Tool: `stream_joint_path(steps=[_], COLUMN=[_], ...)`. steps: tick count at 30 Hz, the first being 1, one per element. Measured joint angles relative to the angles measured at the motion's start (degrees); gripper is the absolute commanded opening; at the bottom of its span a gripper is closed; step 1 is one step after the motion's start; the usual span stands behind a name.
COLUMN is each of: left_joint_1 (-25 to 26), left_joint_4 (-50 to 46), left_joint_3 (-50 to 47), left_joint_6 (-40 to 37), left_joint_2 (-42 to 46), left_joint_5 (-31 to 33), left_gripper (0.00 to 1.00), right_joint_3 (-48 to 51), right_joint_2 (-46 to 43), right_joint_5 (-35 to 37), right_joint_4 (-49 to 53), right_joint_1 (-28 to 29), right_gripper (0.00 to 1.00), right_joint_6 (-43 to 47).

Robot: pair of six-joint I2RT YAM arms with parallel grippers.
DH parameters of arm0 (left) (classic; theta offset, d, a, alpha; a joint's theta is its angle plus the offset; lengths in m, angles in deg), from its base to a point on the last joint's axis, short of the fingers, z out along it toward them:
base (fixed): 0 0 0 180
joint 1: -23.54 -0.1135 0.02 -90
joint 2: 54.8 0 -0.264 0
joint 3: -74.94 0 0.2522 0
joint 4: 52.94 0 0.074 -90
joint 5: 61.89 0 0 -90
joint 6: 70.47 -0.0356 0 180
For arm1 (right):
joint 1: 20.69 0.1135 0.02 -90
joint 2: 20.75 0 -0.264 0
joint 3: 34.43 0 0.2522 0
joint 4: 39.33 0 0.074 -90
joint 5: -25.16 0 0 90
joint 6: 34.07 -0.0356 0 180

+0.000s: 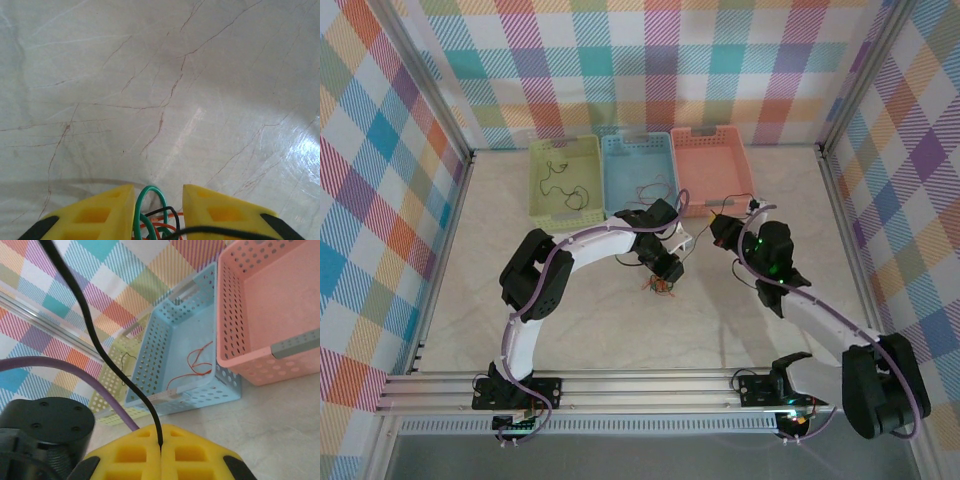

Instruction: Untangle the cables

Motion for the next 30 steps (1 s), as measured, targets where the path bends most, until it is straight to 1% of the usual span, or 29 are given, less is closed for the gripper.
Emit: stream_joint_path(steps=[4, 13, 24, 30], left_joint_1=[0.0, 0.0, -0.1, -0.4], left_joint_4=[0.0, 0.0, 0.0, 0.0], left_joint_3=[-0.2, -0.9, -1.7, -2.1], left_joint_6=[-0.4, -1.0, -1.0, -1.0], left_joint_2=[0.0, 0.0, 0.0, 0.0], left_joint_5=[0.3, 0.4, 0.3, 0.3], left_gripper=[0.28, 0.28, 0.27, 0.27], right_joint_3=[0.0, 0.0, -0.7, -3.1], right_joint_2=[-3.7, -11.2, -19.1, -22.7], right_joint_5=[0.8, 3.4, 7.7, 11.3], right_joint_4=[2.4, 6.9, 13.3, 17.2], right_joint_1=[0.0, -0.1, -2.6, -3.7], right_gripper=[0.0, 0.0, 0.0, 0.0], right_joint_6=[1.1, 3.8, 6.8, 7.6])
